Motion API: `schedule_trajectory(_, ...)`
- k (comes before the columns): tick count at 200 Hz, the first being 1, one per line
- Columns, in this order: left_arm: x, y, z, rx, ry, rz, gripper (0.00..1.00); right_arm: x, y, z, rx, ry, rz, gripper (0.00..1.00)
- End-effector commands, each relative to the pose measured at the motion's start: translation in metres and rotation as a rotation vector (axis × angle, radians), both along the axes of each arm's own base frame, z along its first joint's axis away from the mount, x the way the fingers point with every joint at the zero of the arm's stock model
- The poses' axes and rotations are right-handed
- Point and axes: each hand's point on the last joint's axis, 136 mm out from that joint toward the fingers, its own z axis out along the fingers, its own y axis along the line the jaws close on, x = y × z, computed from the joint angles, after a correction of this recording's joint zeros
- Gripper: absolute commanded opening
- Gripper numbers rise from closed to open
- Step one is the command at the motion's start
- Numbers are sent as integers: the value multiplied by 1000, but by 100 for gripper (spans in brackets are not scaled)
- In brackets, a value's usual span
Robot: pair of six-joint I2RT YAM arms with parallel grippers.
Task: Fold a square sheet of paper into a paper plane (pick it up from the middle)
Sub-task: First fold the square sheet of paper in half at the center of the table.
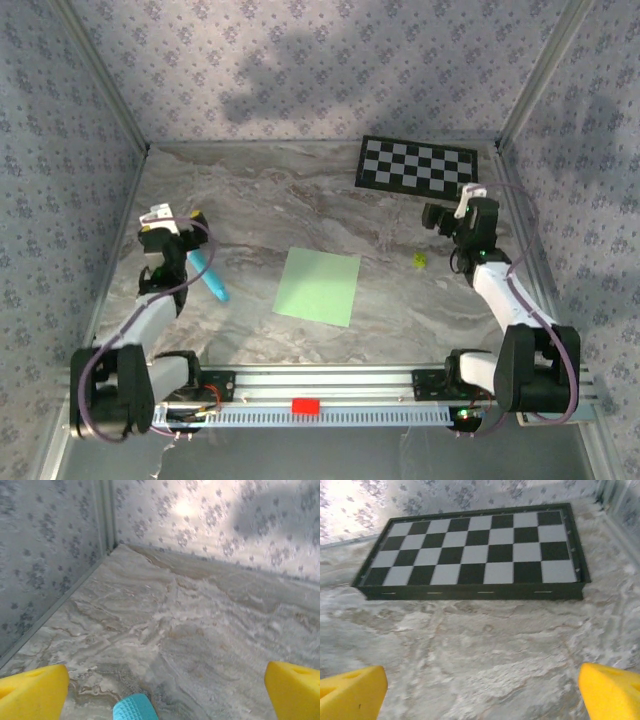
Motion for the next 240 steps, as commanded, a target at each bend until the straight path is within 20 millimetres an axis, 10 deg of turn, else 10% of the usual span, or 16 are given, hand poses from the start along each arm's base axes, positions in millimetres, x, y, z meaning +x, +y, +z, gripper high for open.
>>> schedule_trajectory(1, -24, 16, 11, -208, 87, 169, 100, -32, 29, -25, 257, 263, 63, 100)
schedule_trajectory(87, -55, -59, 55, -489, 91, -192, 100, -59, 110, -20, 467, 386, 301, 100)
schedule_trajectory(138, -64, -122, 39, -645, 268, -456, 98, -84, 129, -25, 472, 431, 310, 100)
schedule_trajectory(240, -104, -239, -18, -413, 607, -660, 92, -121, 159, -49, 525, 533, 358, 100)
